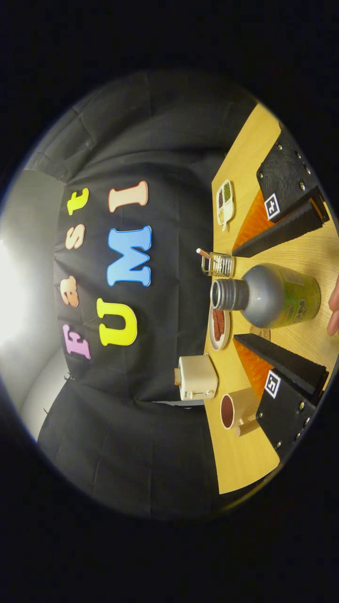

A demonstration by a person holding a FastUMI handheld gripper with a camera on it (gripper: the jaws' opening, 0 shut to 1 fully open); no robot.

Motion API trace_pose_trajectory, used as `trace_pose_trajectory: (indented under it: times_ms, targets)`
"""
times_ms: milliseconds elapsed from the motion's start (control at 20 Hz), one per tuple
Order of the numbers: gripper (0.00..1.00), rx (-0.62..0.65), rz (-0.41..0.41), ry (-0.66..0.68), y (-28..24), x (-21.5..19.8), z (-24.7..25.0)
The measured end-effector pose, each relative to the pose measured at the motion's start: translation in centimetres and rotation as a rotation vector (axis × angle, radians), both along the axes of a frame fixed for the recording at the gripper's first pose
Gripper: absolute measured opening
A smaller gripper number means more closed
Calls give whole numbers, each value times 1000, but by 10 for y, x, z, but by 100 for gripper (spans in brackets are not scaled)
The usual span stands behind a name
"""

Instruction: Take the bottle from table, then pour the juice into the cup, finally place the bottle on the coaster

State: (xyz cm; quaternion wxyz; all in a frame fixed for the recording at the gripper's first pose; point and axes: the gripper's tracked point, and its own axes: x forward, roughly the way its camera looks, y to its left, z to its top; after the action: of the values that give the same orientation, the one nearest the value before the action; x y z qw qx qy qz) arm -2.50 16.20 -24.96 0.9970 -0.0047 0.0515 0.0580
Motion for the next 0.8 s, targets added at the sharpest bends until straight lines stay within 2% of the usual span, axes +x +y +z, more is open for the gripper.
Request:
trace_pose_trajectory:
  times_ms: [150, 550, 600, 800]
  targets:
    - [100, 59, -11, 39, 4, 14, -17]
    - [99, 34, -59, 49, 1, 23, -41]
    - [84, 34, -62, 45, 0, 28, -40]
    - [83, -27, -59, 41, 4, 36, -30]
